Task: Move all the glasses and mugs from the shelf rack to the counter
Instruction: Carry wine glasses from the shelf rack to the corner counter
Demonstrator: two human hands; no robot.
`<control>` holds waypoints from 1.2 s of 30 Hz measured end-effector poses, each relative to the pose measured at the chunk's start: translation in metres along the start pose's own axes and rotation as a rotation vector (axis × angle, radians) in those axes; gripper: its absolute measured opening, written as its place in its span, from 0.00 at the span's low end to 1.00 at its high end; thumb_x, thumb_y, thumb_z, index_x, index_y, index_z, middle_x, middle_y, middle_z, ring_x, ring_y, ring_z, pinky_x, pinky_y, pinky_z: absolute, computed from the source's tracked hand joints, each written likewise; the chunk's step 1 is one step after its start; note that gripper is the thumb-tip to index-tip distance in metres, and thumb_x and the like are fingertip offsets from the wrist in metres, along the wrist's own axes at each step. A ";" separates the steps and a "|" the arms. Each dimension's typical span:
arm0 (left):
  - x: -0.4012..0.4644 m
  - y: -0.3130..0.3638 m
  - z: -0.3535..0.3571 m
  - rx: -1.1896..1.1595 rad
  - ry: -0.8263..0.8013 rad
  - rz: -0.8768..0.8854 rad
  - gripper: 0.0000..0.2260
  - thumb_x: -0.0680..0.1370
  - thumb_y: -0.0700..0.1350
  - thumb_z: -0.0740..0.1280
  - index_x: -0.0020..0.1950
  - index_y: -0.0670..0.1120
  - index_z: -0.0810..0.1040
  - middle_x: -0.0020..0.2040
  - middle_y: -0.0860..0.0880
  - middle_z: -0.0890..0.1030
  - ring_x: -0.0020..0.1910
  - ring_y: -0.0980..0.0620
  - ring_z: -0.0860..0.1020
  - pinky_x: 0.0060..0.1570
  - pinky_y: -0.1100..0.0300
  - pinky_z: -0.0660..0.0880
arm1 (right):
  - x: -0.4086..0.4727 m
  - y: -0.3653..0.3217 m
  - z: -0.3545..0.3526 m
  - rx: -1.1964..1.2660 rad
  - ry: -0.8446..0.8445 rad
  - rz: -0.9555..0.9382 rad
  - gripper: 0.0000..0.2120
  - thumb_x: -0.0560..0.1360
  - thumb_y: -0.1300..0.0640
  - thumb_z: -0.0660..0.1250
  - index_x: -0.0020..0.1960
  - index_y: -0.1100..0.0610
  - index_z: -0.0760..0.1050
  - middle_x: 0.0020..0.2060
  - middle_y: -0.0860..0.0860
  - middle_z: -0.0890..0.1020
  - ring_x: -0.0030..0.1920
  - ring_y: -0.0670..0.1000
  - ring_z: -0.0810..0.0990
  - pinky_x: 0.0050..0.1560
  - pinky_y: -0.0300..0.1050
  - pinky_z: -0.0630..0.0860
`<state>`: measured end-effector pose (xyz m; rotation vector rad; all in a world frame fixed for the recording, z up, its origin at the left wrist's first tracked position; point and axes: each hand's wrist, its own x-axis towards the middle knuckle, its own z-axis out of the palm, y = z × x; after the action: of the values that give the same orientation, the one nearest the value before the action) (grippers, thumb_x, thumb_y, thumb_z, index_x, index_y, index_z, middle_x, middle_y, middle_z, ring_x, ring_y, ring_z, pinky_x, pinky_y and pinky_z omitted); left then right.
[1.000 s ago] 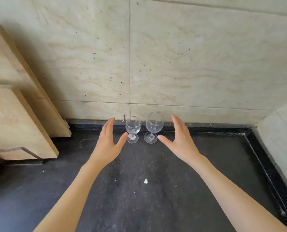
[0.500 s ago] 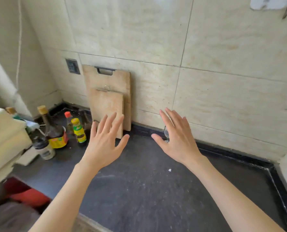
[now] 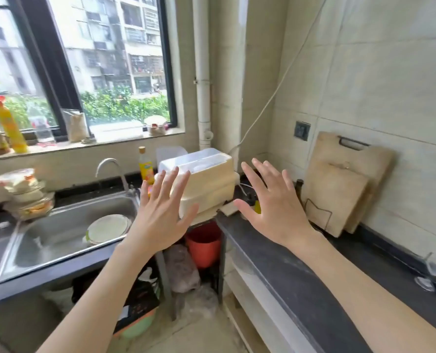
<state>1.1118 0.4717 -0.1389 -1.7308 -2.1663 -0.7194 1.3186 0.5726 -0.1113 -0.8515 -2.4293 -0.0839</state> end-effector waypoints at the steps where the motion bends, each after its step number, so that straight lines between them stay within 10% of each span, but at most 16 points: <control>1: -0.013 -0.026 -0.015 0.026 0.003 -0.032 0.31 0.76 0.62 0.49 0.76 0.53 0.48 0.78 0.50 0.49 0.76 0.48 0.44 0.72 0.42 0.41 | 0.011 -0.029 0.008 0.028 -0.002 -0.047 0.33 0.75 0.41 0.58 0.75 0.49 0.50 0.75 0.53 0.57 0.75 0.55 0.53 0.73 0.60 0.46; 18: -0.234 -0.421 -0.266 0.357 0.108 -0.502 0.30 0.76 0.61 0.49 0.76 0.54 0.43 0.78 0.51 0.46 0.75 0.49 0.42 0.72 0.44 0.37 | 0.155 -0.519 0.139 0.323 0.004 -0.534 0.33 0.74 0.39 0.56 0.75 0.49 0.49 0.76 0.51 0.54 0.76 0.52 0.50 0.73 0.64 0.46; 36: -0.243 -0.743 -0.320 0.418 0.128 -0.748 0.30 0.74 0.65 0.43 0.74 0.59 0.38 0.77 0.54 0.42 0.74 0.54 0.36 0.70 0.51 0.33 | 0.332 -0.777 0.316 0.453 -0.031 -0.670 0.33 0.75 0.39 0.56 0.75 0.48 0.49 0.76 0.52 0.56 0.76 0.54 0.50 0.74 0.56 0.43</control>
<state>0.4253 -0.0200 -0.1472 -0.6371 -2.6202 -0.4502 0.4912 0.2127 -0.1090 0.1712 -2.5110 0.2237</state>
